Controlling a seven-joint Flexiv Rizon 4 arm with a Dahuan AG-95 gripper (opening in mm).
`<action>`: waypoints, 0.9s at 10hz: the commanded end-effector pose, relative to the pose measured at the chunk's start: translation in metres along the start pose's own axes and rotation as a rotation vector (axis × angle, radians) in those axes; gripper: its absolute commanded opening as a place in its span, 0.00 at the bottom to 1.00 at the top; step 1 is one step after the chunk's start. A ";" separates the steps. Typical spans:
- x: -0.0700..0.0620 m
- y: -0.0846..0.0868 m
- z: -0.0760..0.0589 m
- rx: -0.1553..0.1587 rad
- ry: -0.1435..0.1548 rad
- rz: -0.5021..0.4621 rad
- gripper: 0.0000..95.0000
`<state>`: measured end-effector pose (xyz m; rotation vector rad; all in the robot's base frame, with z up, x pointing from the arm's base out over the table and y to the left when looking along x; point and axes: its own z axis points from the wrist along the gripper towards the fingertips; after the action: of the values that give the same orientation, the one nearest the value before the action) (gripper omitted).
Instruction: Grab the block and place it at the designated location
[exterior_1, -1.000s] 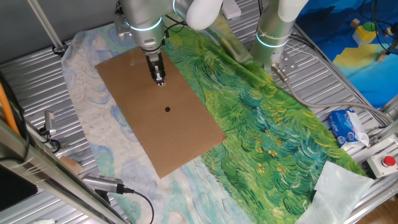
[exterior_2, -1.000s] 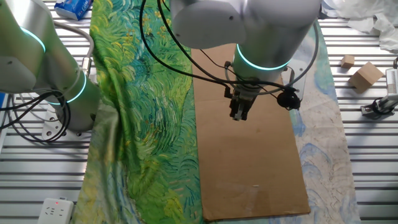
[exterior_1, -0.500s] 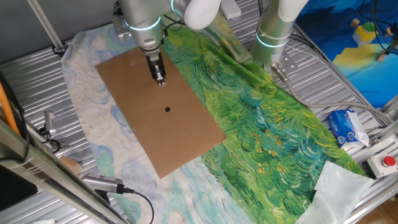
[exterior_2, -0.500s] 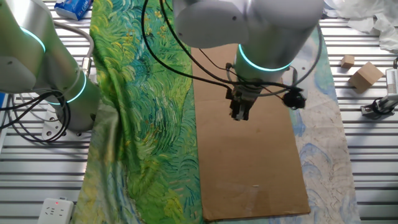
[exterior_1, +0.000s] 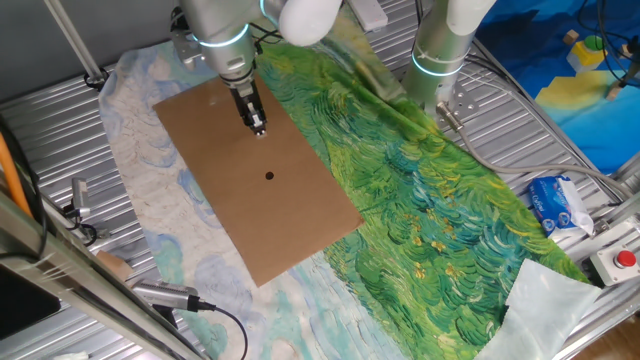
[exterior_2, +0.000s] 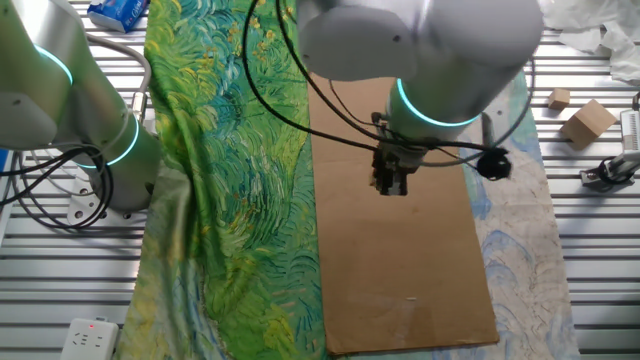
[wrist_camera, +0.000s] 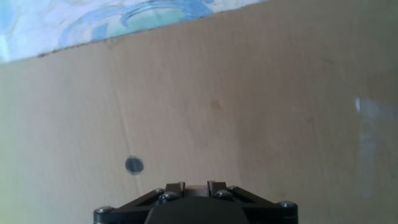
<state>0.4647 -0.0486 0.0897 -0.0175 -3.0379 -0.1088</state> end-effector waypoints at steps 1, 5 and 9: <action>0.001 0.000 -0.001 -0.005 -0.004 -0.042 0.00; -0.006 0.010 0.006 -0.053 -0.028 -0.020 0.00; -0.019 0.044 0.021 -0.059 -0.064 0.047 0.00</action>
<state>0.4812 -0.0035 0.0689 -0.0997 -3.0992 -0.1938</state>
